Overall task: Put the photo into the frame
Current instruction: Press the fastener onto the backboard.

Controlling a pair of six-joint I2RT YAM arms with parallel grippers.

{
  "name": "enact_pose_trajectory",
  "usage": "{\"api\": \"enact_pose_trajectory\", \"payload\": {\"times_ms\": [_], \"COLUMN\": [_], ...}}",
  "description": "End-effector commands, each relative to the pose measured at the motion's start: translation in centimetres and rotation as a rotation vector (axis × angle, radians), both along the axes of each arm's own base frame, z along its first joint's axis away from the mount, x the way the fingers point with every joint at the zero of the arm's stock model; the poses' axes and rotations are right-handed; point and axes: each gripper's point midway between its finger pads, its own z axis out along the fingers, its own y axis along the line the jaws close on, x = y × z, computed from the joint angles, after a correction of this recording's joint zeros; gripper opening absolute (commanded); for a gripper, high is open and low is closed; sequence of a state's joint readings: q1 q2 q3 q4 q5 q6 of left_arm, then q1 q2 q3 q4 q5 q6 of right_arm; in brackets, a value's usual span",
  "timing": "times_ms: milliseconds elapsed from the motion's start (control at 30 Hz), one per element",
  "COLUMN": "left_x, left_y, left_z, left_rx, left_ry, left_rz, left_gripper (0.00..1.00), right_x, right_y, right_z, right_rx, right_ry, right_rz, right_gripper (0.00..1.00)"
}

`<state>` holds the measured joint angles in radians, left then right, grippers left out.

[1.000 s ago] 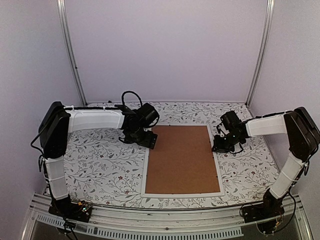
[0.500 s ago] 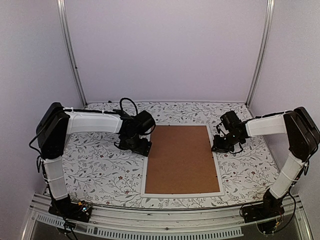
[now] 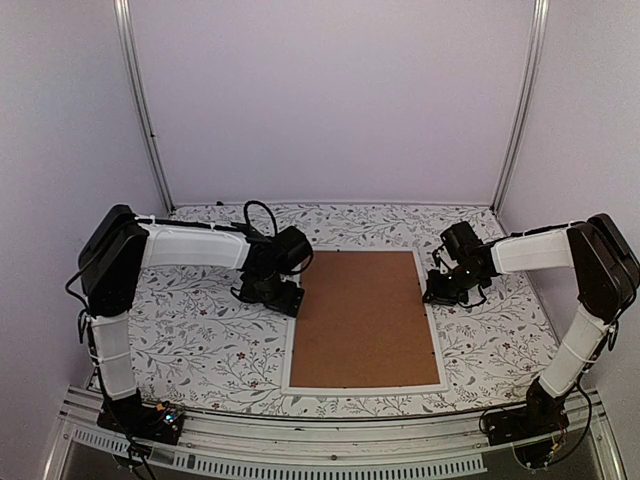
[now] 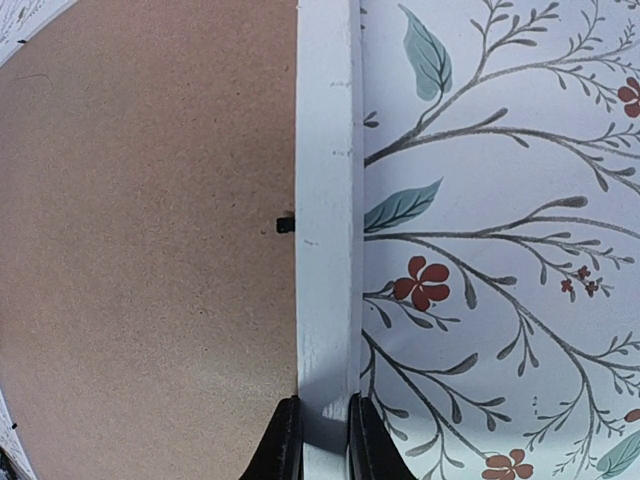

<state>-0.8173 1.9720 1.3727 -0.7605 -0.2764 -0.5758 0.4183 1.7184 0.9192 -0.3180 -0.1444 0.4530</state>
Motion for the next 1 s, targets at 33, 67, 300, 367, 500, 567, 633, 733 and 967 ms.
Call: {"api": "enact_pose_trajectory", "payload": {"times_ms": [33,67,300,367,500,567,633,733,967], "left_x": [-0.2,-0.2,-1.0,-1.2,-1.7,-1.9,-2.2,-2.6,-2.2], "left_y": [-0.9,-1.0,-1.5,-1.9,-2.8,-3.3,-3.7,-4.1,-4.6], "left_z": [-1.0,-1.0,-1.6,-1.9,-2.2,-2.5,-2.9,-3.7,-1.6], "left_rx": [-0.005,-0.006,-0.007,-0.006,-0.009,-0.007,0.0,0.013,0.005], "left_ry": [0.013,0.013,0.027,0.033,0.038,0.043,0.047,0.059,-0.001], "left_rz": [-0.008,-0.007,-0.016,-0.023,-0.038,-0.045,-0.055,-0.066,-0.057], "left_gripper": [0.92,0.92,0.92,0.91,0.91,0.91,0.91,0.91,0.91], "right_x": [-2.5,-2.5,-2.5,-2.5,-2.6,-2.6,-2.6,-2.7,-2.7], "right_y": [0.3,0.3,0.3,0.4,0.3,0.3,0.3,0.3,0.3], "right_z": [-2.5,-2.5,-2.6,-2.6,-2.6,-2.6,-2.6,-2.6,-2.6], "right_rx": [0.001,0.0,0.005,0.005,0.002,0.004,0.006,0.006,0.005], "right_ry": [0.1,0.101,0.102,0.102,0.101,0.101,0.102,0.104,0.102], "right_rz": [0.023,0.023,0.023,0.023,0.022,0.023,0.022,0.022,0.022], "right_gripper": [0.09,0.09,0.09,0.09,0.09,0.09,0.09,0.09,0.09]}}
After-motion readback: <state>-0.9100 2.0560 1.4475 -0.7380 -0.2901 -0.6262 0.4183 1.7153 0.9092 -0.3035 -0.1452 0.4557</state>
